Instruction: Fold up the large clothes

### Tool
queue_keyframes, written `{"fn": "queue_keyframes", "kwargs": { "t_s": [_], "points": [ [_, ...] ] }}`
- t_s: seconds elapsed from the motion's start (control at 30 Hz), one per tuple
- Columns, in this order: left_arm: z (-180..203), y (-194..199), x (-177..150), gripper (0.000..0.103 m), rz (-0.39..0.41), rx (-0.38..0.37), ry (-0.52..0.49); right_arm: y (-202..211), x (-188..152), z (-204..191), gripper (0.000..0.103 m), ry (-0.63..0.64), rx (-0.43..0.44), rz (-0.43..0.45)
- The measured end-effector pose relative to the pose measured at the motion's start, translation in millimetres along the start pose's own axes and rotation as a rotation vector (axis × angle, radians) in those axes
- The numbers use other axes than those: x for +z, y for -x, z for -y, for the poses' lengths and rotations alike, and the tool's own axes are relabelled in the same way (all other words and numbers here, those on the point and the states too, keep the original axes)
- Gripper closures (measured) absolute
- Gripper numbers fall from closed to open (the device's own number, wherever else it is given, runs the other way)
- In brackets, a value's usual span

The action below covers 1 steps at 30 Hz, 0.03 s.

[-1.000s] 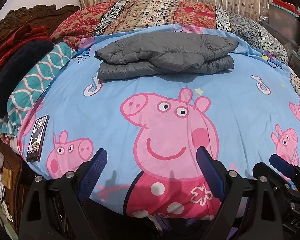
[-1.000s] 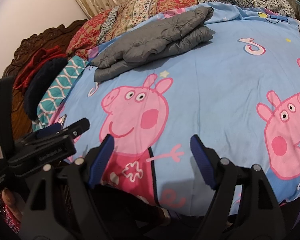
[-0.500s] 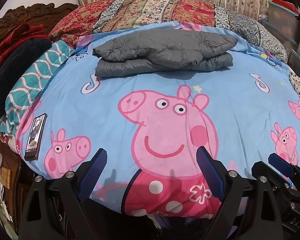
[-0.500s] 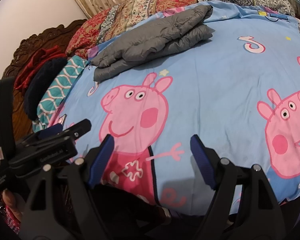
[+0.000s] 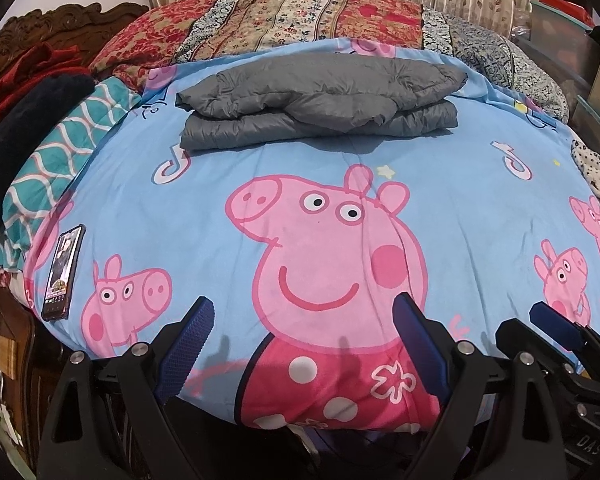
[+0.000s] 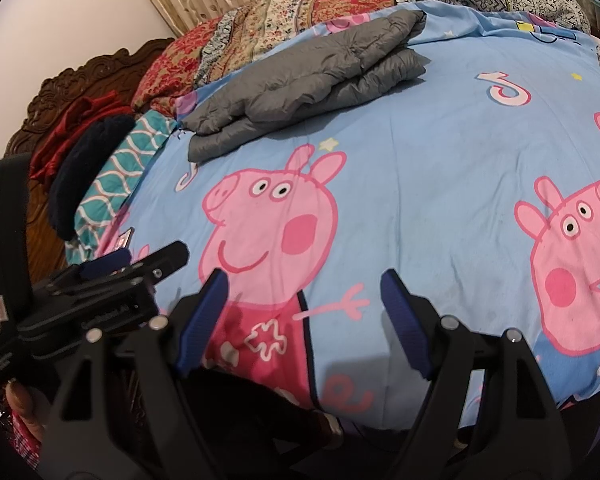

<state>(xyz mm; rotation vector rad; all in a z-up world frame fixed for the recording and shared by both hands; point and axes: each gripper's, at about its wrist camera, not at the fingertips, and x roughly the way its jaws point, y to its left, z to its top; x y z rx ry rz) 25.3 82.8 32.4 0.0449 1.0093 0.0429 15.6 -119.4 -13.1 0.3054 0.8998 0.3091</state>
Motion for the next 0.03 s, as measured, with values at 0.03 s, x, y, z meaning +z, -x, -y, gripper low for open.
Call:
{"fn": "queue_keyframes", "kwargs": {
  "t_s": [0.03],
  "points": [
    [-0.3,-0.4,-0.2,0.005,-0.002,0.0,0.001,0.1,-0.6,-0.1,0.028,0.0,0.0,0.0]
  ]
}}
